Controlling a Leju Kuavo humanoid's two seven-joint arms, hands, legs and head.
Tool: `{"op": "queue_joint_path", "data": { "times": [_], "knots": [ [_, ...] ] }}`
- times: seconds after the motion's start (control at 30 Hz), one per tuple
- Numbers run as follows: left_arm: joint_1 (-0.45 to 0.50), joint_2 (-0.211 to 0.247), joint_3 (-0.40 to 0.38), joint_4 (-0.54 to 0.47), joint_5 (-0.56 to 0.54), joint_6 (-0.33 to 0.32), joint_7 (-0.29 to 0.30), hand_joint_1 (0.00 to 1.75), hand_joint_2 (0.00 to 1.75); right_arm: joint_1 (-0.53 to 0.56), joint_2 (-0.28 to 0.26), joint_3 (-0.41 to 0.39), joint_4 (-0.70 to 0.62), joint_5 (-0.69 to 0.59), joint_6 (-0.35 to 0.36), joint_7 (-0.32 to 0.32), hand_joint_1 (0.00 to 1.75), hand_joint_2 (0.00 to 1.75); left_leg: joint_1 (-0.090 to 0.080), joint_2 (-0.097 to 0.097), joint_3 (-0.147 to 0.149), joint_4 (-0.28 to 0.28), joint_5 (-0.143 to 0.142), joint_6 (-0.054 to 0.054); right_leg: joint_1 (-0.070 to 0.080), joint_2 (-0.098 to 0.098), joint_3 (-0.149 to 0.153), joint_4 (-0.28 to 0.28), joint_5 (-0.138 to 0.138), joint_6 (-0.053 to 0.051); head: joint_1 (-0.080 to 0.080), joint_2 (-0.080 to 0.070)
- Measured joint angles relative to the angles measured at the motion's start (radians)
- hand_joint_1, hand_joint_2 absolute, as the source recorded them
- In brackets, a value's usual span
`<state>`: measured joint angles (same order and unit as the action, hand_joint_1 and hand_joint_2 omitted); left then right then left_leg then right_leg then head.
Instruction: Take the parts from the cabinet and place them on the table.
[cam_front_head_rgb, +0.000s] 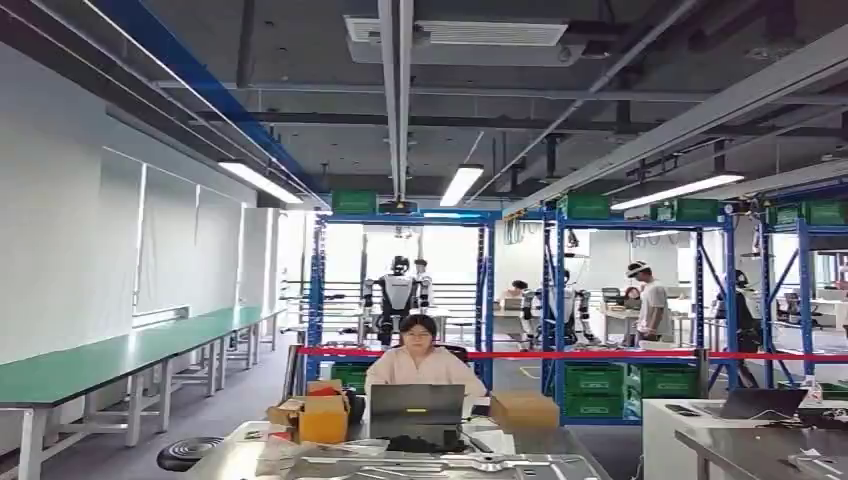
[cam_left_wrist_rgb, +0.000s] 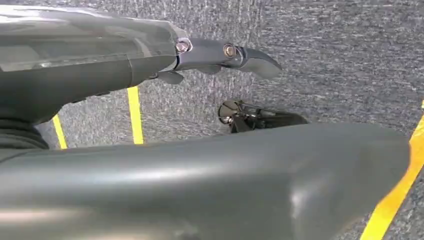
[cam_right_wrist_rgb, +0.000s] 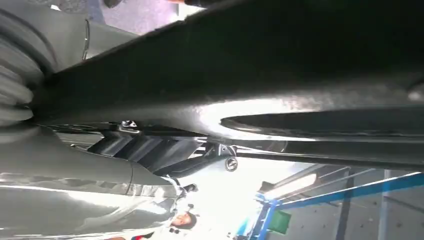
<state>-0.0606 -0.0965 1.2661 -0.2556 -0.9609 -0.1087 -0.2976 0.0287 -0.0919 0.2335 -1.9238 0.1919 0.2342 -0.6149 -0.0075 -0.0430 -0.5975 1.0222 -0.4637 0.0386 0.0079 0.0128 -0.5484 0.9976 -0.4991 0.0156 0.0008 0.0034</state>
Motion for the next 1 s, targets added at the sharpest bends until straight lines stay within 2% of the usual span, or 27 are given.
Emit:
{"op": "queue_joint_path", "data": {
  "times": [0.47,0.5,0.6,0.63,0.67,0.7,0.77,0.8,0.83,0.87,0.93,0.97,1.0],
  "knots": [
    [0.0,0.0,0.007,0.0,-0.006,-0.005,-0.004,0.0,0.0,0.0,0.006,-0.011,0.0,-0.003,0.005,-0.001,1.75,1.75,-0.004,0.0,0.0,0.0,0.0,0.001,-0.003,0.0,0.0,-0.001,0.0,0.0,0.0,0.0],
    [0.0,0.002,0.007,0.0,-0.006,-0.005,-0.004,0.0,0.0,0.0,0.007,-0.011,0.0,-0.003,0.005,-0.001,1.75,1.75,-0.009,0.0,-0.001,0.005,-0.003,0.007,-0.007,-0.001,0.0,-0.004,0.003,0.007,0.0,0.0],
    [0.0,0.003,0.008,0.0,-0.006,-0.007,-0.006,0.0,0.0,0.0,0.008,-0.011,-0.001,-0.003,0.005,-0.002,1.75,1.75,-0.008,0.0,0.001,-0.002,-0.001,0.013,-0.007,0.0,0.002,-0.007,0.002,0.013,0.0,0.0],
    [0.0,0.003,0.008,0.0,-0.006,-0.007,-0.006,0.0,0.0,0.001,0.008,-0.011,-0.004,-0.003,0.005,-0.002,1.75,1.75,0.004,0.002,0.01,-0.018,0.008,0.019,-0.008,-0.001,0.004,0.0,-0.006,0.015,0.001,0.0],
    [-0.001,0.003,0.008,0.0,-0.007,-0.008,-0.007,0.0,0.0,0.0,0.008,-0.012,-0.005,-0.003,0.006,-0.002,1.75,1.75,0.004,0.003,0.014,-0.024,0.009,0.02,-0.006,-0.002,-0.006,0.025,-0.027,0.02,0.0,0.0],
    [-0.001,0.003,0.008,0.0,-0.008,-0.008,-0.007,0.0,0.0,-0.002,0.008,-0.012,-0.005,-0.004,0.006,-0.003,1.75,1.75,0.005,0.004,0.015,-0.024,0.01,0.021,-0.008,-0.003,-0.034,0.083,-0.065,0.021,0.0,0.0],
    [0.0,0.003,0.008,0.0,-0.01,-0.008,-0.007,0.0,0.0,0.003,0.008,-0.013,-0.005,-0.004,0.005,-0.003,1.75,1.75,0.005,0.004,0.014,-0.024,0.009,0.021,-0.015,-0.006,-0.111,0.244,-0.137,0.028,0.0,0.0],
    [0.0,0.003,0.008,0.0,-0.012,-0.008,-0.007,0.0,0.0,0.005,0.008,-0.013,-0.005,-0.004,0.006,-0.003,1.75,1.75,0.005,0.004,0.014,-0.024,0.008,0.02,-0.018,-0.008,-0.138,0.299,-0.147,0.032,0.0,0.0],
    [0.001,0.003,0.009,0.0,-0.012,-0.008,-0.008,0.0,0.0,0.007,0.008,-0.013,-0.005,-0.004,0.006,-0.003,1.75,1.75,0.006,0.004,0.015,-0.024,0.007,0.017,-0.02,-0.008,-0.141,0.299,-0.133,0.035,0.0,0.0],
    [0.001,0.003,0.009,0.0,-0.012,-0.008,-0.008,0.0,0.0,0.007,0.008,-0.013,-0.005,-0.004,0.006,-0.003,1.75,1.75,0.007,0.003,0.017,-0.023,0.005,0.015,-0.023,-0.008,-0.119,0.25,-0.095,0.038,0.0,0.0],
    [0.001,0.003,0.009,0.0,-0.013,-0.008,-0.008,0.0,0.0,0.006,0.008,-0.013,-0.005,-0.004,0.005,-0.003,1.75,1.75,0.01,-0.001,0.022,-0.018,-0.001,0.006,-0.026,-0.008,-0.034,0.072,-0.003,0.04,0.0,0.0],
    [0.0,0.003,0.01,0.0,-0.013,-0.008,-0.008,0.0,0.0,0.005,0.008,-0.013,-0.005,-0.004,0.006,-0.003,1.75,1.75,0.01,-0.001,0.021,-0.015,-0.006,-0.001,-0.028,-0.002,-0.004,0.006,0.005,0.037,0.0,0.0],
    [-0.001,0.003,0.01,0.0,-0.013,-0.008,-0.008,0.0,0.0,0.006,0.008,-0.013,-0.006,-0.004,0.005,-0.003,1.75,1.75,0.005,-0.002,0.018,-0.01,-0.008,-0.007,-0.023,0.002,-0.004,0.0,0.004,0.025,0.0,0.0]
  ]
}}
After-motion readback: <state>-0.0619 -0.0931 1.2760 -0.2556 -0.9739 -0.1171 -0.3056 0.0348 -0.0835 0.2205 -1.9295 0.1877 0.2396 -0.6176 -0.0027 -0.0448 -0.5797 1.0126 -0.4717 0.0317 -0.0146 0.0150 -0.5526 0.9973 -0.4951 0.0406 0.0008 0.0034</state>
